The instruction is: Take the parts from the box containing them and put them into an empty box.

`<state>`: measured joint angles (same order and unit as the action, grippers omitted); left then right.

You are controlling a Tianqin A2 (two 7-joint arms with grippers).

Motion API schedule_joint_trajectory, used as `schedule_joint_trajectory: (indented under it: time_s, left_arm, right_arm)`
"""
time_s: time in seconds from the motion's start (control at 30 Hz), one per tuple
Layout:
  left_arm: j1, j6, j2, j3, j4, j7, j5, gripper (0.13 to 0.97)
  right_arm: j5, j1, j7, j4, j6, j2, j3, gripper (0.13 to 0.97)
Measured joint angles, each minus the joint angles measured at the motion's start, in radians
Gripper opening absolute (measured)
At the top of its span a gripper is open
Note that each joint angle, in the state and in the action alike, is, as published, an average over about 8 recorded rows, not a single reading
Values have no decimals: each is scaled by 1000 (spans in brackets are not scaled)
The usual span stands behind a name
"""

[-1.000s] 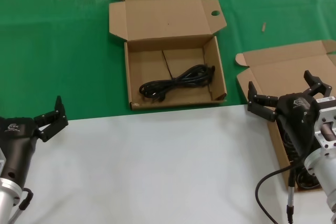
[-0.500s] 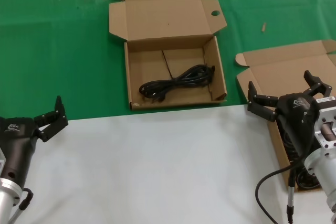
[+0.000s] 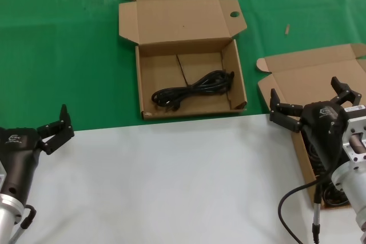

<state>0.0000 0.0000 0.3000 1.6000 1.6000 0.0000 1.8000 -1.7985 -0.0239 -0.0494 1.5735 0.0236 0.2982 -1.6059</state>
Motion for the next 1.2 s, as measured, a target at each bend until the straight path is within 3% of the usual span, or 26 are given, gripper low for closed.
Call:
schedule_joint_trajectory:
  time_s: [1.2]
  left_arm:
    - [0,0,0,0,0,0,0,966]
  right_arm:
    - [0,0,0,0,0,0,0,966]
